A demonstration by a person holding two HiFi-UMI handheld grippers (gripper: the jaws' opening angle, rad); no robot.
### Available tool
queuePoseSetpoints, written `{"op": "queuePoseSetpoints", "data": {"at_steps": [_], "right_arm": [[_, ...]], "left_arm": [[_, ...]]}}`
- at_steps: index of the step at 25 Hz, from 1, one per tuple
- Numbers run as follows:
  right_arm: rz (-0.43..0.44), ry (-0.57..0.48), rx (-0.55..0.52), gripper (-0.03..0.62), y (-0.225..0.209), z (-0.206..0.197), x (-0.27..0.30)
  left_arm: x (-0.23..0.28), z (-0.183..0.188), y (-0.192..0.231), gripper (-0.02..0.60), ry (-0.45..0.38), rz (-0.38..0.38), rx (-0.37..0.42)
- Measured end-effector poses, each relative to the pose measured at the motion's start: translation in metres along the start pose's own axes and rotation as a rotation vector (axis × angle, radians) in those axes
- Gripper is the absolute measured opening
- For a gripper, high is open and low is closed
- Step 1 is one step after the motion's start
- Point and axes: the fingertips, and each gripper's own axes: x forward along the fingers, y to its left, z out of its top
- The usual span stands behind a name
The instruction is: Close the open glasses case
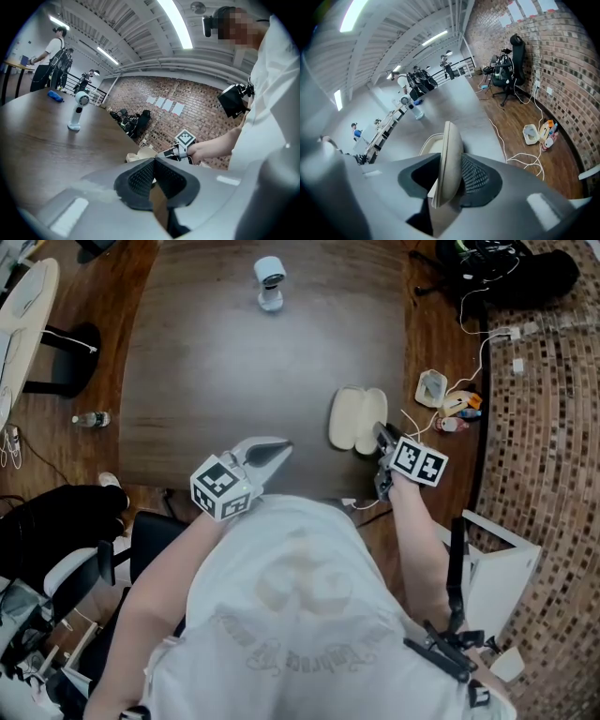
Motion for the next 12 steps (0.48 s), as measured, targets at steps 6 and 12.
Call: {"op": "queuePoseSetpoints", "data": {"at_steps": [6,12], "right_arm": [[0.023,-0.032,-0.103,0.190,0.035,0.003,-0.005],[0.125,-0.079,-0.182,0.190,0.078,-0.001,0.004]], "left_arm": [[-0.005,-0.001,-0.001,0.006,-0.005,0.003,0.001],[-0.011,-0.001,-0.003,0.006,-0.009,0.009,0.004]]}}
